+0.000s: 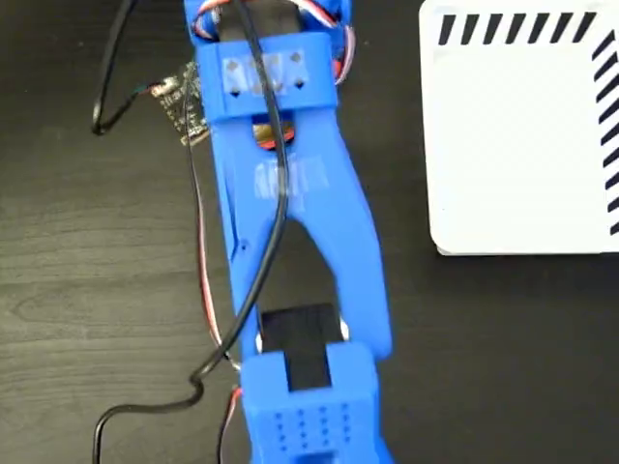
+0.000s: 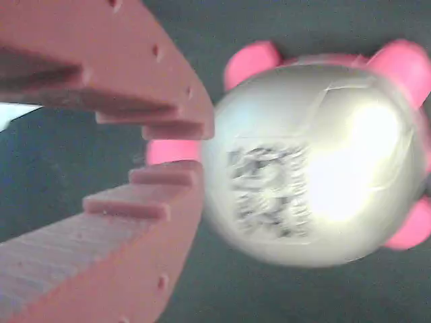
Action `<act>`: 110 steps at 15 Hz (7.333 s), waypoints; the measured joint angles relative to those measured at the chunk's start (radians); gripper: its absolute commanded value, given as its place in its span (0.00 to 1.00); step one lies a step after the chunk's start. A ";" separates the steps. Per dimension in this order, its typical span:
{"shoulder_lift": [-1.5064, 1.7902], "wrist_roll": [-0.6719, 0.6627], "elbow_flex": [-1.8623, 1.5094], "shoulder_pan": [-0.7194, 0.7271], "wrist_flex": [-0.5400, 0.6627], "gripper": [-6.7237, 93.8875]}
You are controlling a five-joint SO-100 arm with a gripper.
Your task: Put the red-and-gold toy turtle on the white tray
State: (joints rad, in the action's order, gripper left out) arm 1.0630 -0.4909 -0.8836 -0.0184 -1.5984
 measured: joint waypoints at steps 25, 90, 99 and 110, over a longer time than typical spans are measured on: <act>-0.316 -0.106 0.137 -0.049 -0.044 0.62; -0.144 0.314 0.249 -0.592 -0.155 0.07; -0.156 0.307 0.249 -0.591 -0.155 0.59; -0.156 0.367 0.285 -0.591 -0.161 0.07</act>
State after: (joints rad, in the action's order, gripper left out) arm 0.9066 -0.1243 -0.5983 -0.6090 -1.7595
